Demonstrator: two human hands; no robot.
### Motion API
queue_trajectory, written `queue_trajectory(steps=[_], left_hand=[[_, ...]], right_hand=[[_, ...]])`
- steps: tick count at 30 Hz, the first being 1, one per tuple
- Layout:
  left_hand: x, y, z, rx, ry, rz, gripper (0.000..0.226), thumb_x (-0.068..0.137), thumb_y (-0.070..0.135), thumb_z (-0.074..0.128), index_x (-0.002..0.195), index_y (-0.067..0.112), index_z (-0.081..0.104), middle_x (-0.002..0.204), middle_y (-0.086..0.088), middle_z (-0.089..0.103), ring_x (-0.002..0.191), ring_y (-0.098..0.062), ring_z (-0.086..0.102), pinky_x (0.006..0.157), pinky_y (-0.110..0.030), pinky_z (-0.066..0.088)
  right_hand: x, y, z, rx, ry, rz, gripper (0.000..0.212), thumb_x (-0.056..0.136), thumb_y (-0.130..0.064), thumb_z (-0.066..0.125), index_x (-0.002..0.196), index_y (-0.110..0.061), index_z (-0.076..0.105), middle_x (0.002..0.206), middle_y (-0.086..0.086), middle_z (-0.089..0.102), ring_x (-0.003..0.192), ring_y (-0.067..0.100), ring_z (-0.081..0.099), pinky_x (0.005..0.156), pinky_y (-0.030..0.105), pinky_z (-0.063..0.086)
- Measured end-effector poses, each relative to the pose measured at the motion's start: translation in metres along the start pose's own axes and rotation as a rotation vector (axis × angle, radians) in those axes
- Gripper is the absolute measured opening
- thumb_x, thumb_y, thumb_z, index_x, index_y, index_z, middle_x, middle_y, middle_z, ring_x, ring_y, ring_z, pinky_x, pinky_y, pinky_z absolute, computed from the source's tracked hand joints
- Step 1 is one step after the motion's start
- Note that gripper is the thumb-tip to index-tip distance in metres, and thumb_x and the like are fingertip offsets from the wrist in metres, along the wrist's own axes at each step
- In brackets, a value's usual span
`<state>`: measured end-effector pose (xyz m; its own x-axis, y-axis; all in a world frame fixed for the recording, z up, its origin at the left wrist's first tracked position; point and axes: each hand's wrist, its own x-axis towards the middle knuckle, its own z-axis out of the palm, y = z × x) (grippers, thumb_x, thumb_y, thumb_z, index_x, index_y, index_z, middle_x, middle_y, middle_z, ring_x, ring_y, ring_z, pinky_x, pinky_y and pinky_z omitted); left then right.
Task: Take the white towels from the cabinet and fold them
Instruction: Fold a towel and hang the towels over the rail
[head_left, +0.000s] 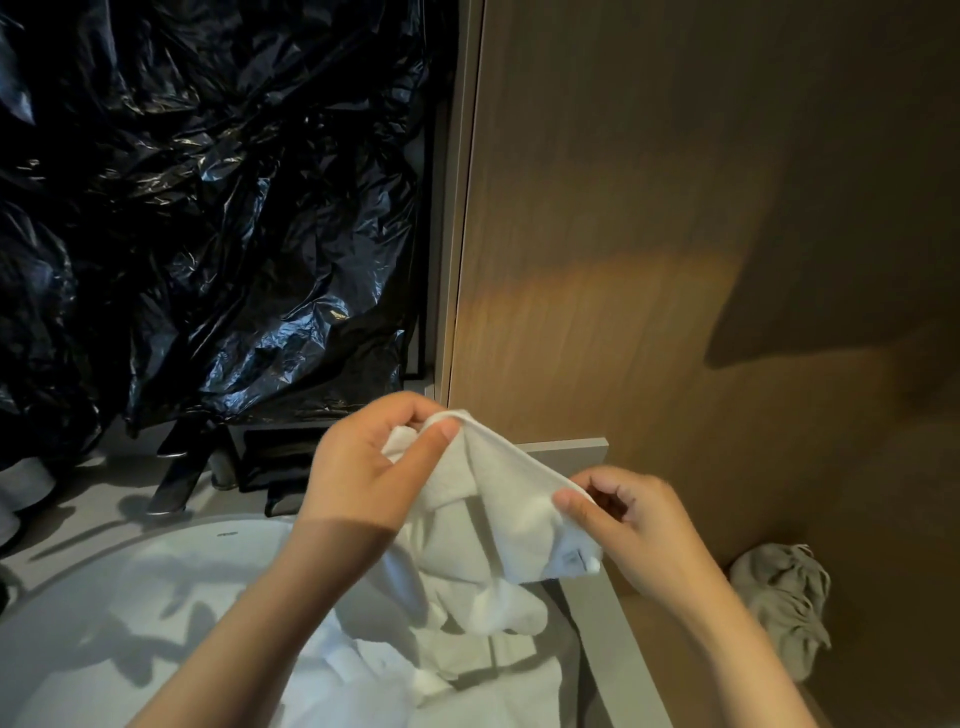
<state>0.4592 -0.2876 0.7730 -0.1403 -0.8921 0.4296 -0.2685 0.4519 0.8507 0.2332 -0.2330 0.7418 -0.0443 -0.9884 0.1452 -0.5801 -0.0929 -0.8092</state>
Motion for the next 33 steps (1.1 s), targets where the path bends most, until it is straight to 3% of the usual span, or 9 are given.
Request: queue_trajectory(steps=[4, 9, 12, 15, 19, 23, 27, 30, 33], left_hand=[[0.003, -0.002, -0.001, 0.001, 0.062, -0.068, 0.017, 0.089, 0.018, 0.066, 0.073, 0.022, 0.068, 0.071, 0.015, 0.065, 0.068, 0.003, 0.056, 0.063, -0.008, 0.04], [0.008, -0.009, -0.001, 0.047, 0.085, -0.117, 0.017, 0.091, 0.02, 0.063, 0.075, 0.022, 0.067, 0.077, 0.013, 0.065, 0.072, 0.0, 0.056, 0.064, -0.013, 0.041], [0.011, -0.006, 0.002, 0.032, 0.091, -0.129, 0.017, 0.092, 0.022, 0.062, 0.076, 0.022, 0.067, 0.078, 0.01, 0.065, 0.074, -0.005, 0.057, 0.067, -0.022, 0.043], [0.012, 0.003, 0.011, 0.028, 0.096, -0.091, 0.017, 0.092, 0.023, 0.061, 0.076, 0.023, 0.066, 0.076, 0.01, 0.064, 0.072, -0.003, 0.056, 0.062, -0.011, 0.04], [0.01, 0.001, 0.027, 0.065, 0.031, -0.127, 0.01, 0.092, 0.025, 0.061, 0.083, 0.024, 0.067, 0.085, 0.007, 0.065, 0.079, -0.002, 0.057, 0.064, -0.01, 0.04], [0.0, -0.014, 0.03, 0.049, 0.027, -0.333, 0.019, 0.086, 0.026, 0.07, 0.098, 0.037, 0.059, 0.108, 0.007, 0.059, 0.084, 0.006, 0.057, 0.071, -0.011, 0.044], [-0.011, -0.026, 0.021, -0.033, 0.107, -0.501, 0.013, 0.082, 0.024, 0.074, 0.09, 0.023, 0.064, 0.09, 0.001, 0.071, 0.079, -0.014, 0.067, 0.065, -0.026, 0.05], [-0.021, -0.03, 0.011, -0.084, 0.097, -0.521, 0.021, 0.081, 0.031, 0.076, 0.081, 0.014, 0.064, 0.072, -0.006, 0.072, 0.066, -0.027, 0.066, 0.064, -0.041, 0.051], [-0.03, -0.027, -0.002, -0.111, 0.091, -0.5, 0.018, 0.084, 0.025, 0.073, 0.075, 0.011, 0.065, 0.061, -0.01, 0.065, 0.054, -0.024, 0.052, 0.057, -0.036, 0.042]], right_hand=[[-0.005, 0.014, -0.001, 0.021, 0.051, 0.029, 0.012, 0.091, -0.034, 0.061, 0.09, -0.026, 0.07, 0.085, -0.015, 0.069, 0.085, 0.006, 0.066, 0.066, 0.016, 0.051], [-0.011, 0.012, -0.005, 0.133, 0.127, -0.003, 0.019, 0.093, -0.027, 0.058, 0.081, -0.024, 0.072, 0.077, -0.007, 0.068, 0.075, 0.01, 0.066, 0.057, 0.016, 0.049], [-0.015, -0.005, -0.014, 0.301, 0.311, -0.046, 0.019, 0.094, -0.03, 0.058, 0.084, -0.022, 0.073, 0.077, -0.001, 0.069, 0.067, 0.01, 0.064, 0.053, 0.019, 0.049], [-0.012, -0.03, -0.032, 0.367, 0.456, -0.116, 0.017, 0.094, -0.023, 0.059, 0.088, -0.017, 0.074, 0.08, -0.002, 0.071, 0.072, 0.01, 0.065, 0.06, 0.019, 0.052], [-0.001, -0.032, -0.028, 0.32, 0.359, -0.018, 0.016, 0.096, -0.015, 0.059, 0.093, -0.021, 0.073, 0.084, -0.009, 0.072, 0.08, 0.008, 0.066, 0.067, 0.019, 0.052], [-0.005, -0.014, -0.011, 0.318, 0.342, 0.066, 0.014, 0.096, -0.014, 0.06, 0.103, -0.025, 0.066, 0.052, -0.015, 0.055, 0.05, 0.003, 0.051, 0.051, 0.015, 0.043], [-0.008, -0.007, -0.002, 0.339, 0.246, 0.104, 0.022, 0.097, -0.01, 0.057, 0.108, -0.029, 0.059, 0.056, 0.007, 0.048, 0.056, 0.021, 0.055, 0.054, 0.035, 0.055], [-0.007, -0.011, 0.005, 0.34, 0.166, 0.063, 0.02, 0.098, -0.008, 0.054, 0.097, -0.024, 0.066, 0.076, 0.027, 0.051, 0.064, 0.034, 0.051, 0.055, 0.029, 0.055], [-0.005, -0.017, 0.01, 0.366, 0.101, 0.058, 0.017, 0.095, -0.01, 0.06, 0.092, -0.019, 0.074, 0.073, 0.026, 0.049, 0.065, 0.031, 0.05, 0.058, 0.025, 0.056]])
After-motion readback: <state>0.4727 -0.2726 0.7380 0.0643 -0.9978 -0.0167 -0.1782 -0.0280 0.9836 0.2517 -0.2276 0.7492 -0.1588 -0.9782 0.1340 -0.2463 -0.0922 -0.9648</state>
